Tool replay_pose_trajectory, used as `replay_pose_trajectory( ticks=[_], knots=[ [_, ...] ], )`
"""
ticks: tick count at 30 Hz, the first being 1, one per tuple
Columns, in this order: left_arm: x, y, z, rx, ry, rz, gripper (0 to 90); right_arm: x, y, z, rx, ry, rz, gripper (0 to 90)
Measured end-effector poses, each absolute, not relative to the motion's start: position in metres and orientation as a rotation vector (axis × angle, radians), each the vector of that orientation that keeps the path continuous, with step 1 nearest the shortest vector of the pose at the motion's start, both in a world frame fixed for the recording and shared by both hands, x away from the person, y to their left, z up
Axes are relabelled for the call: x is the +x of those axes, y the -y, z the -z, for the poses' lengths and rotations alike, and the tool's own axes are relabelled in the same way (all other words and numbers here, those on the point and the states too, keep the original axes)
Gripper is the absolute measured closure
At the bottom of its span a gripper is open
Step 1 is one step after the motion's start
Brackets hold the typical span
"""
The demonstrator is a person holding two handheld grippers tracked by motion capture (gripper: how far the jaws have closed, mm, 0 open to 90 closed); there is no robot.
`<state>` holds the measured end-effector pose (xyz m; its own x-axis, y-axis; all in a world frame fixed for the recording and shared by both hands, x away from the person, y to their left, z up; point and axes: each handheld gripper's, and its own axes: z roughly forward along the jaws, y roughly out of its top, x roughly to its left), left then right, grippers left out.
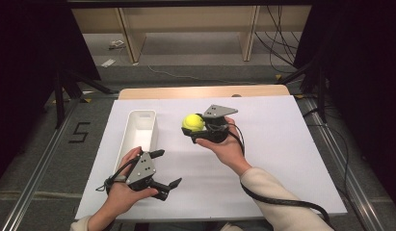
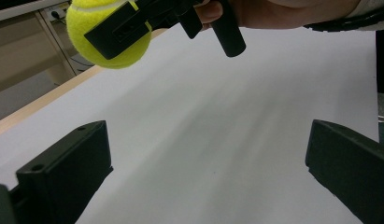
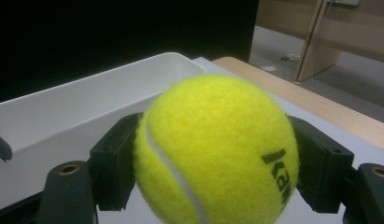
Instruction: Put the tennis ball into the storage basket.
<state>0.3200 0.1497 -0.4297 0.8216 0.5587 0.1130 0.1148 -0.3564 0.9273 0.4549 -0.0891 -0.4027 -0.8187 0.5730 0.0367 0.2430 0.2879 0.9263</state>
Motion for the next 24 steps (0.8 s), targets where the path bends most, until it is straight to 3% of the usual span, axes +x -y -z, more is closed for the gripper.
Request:
replay_pose_trajectory(
  ticks=[24],
  knots=[
    [0.3198, -0.1507, 0.4294, 1.900, -0.507, -0.501, 0.0, 0.4543, 0.0851, 0.3978, 0.730, -2.261, -1.549, 26.6]
  ],
)
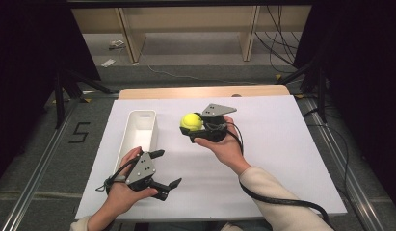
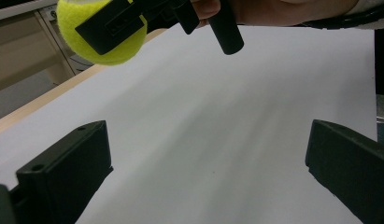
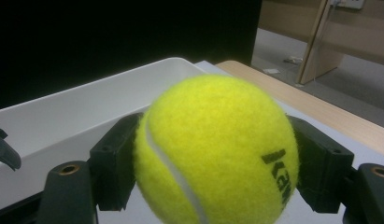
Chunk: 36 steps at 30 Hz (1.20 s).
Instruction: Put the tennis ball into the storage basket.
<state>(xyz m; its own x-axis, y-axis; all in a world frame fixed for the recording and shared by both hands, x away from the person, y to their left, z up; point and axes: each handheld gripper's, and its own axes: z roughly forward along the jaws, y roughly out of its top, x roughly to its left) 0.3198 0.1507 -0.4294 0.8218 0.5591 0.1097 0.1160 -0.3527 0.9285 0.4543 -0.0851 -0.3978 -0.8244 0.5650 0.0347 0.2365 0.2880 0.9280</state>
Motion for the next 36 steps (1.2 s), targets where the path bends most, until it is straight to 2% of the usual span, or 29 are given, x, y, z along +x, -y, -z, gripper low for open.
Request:
replay_pose_trajectory(
  ticks=[36],
  knots=[
    [0.320, -0.150, 0.429, 1.900, -0.499, -0.510, 0.0, 0.453, 0.068, 0.394, 0.700, -2.270, -1.561, 26.6]
  ],
)
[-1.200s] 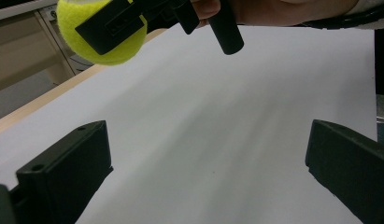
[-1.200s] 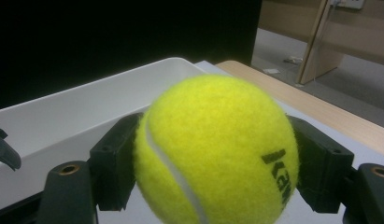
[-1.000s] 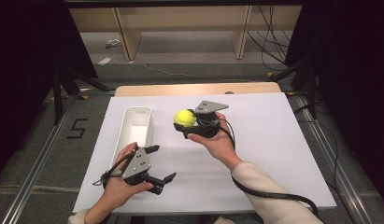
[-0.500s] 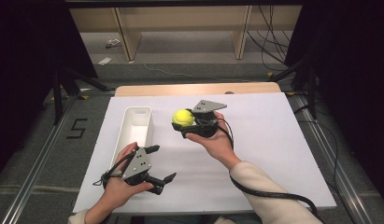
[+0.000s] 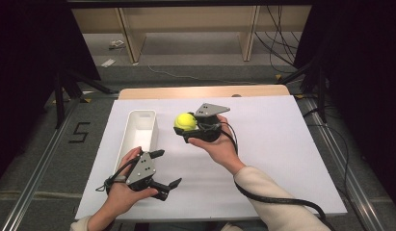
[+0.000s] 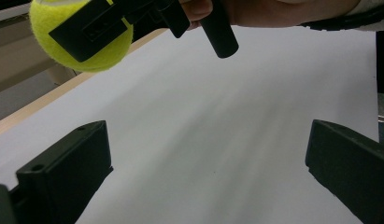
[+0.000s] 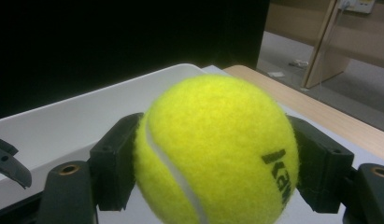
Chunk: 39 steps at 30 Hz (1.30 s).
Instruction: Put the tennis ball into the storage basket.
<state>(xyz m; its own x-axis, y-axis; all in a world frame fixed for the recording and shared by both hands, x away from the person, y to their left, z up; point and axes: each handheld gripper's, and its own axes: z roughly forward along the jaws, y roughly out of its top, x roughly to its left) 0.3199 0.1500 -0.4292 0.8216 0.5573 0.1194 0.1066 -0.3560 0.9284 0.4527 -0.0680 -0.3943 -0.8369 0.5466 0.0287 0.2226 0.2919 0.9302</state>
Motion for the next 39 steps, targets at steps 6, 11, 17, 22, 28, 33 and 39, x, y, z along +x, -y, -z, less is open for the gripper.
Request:
replay_pose_trajectory(
  ticks=[6, 11, 17, 22, 28, 33, 39],
  knots=[
    [0.320, -0.151, 0.429, 1.901, -0.498, -0.531, 0.0, 0.453, 0.063, 0.394, 0.690, -2.269, -1.565, 26.6],
    [0.320, -0.151, 0.429, 1.899, -0.505, -0.532, 0.0, 0.453, 0.057, 0.393, 0.681, -2.278, -1.569, 26.6],
    [0.320, -0.151, 0.429, 1.900, -0.505, -0.529, 0.0, 0.453, 0.056, 0.393, 0.682, -2.279, -1.571, 26.6],
    [0.320, -0.151, 0.429, 1.901, -0.505, -0.529, 0.0, 0.453, 0.056, 0.393, 0.683, -2.276, -1.573, 26.6],
    [0.320, -0.151, 0.429, 1.902, -0.505, -0.530, 0.0, 0.453, 0.055, 0.393, 0.684, -2.280, -1.573, 26.6],
    [0.320, -0.151, 0.429, 1.900, -0.506, -0.530, 0.0, 0.453, 0.053, 0.392, 0.677, -2.278, -1.572, 26.7],
    [0.320, -0.151, 0.429, 1.901, -0.508, -0.525, 0.0, 0.453, 0.050, 0.392, 0.678, -2.283, -1.576, 26.6]
  ],
)
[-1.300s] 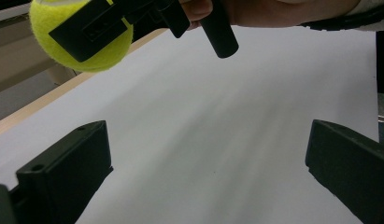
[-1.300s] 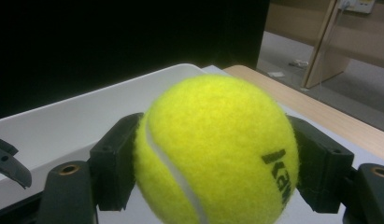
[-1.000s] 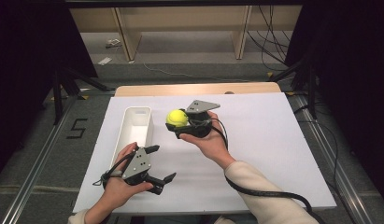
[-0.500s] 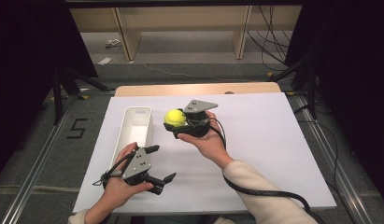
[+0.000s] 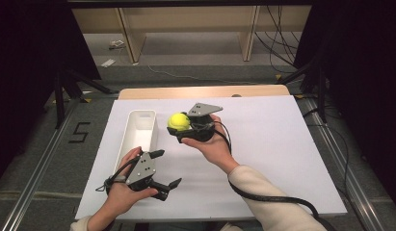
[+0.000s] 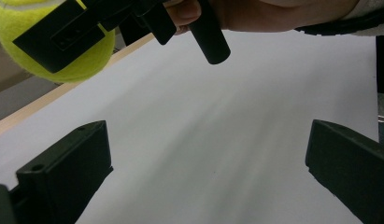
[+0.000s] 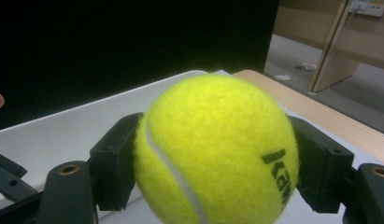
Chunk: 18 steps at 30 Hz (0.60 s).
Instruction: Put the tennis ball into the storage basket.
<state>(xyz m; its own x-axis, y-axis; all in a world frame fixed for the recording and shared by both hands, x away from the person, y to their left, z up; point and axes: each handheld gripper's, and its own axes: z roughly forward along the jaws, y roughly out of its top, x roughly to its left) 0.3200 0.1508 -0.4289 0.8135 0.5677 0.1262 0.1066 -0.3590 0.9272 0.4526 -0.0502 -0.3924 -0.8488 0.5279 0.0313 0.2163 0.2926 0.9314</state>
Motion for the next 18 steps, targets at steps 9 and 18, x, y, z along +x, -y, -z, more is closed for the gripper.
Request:
replay_pose_trajectory(
  ticks=[9, 18],
  knots=[
    [0.3195, -0.1505, 0.4292, 1.902, -0.506, -0.509, 0.0, 0.4522, 0.0471, 0.3928, 0.667, -2.288, -1.578, 26.6],
    [0.3193, -0.1502, 0.4291, 1.901, -0.505, -0.507, 0.0, 0.4516, 0.0457, 0.3924, 0.661, -2.290, -1.578, 26.6]
  ],
)
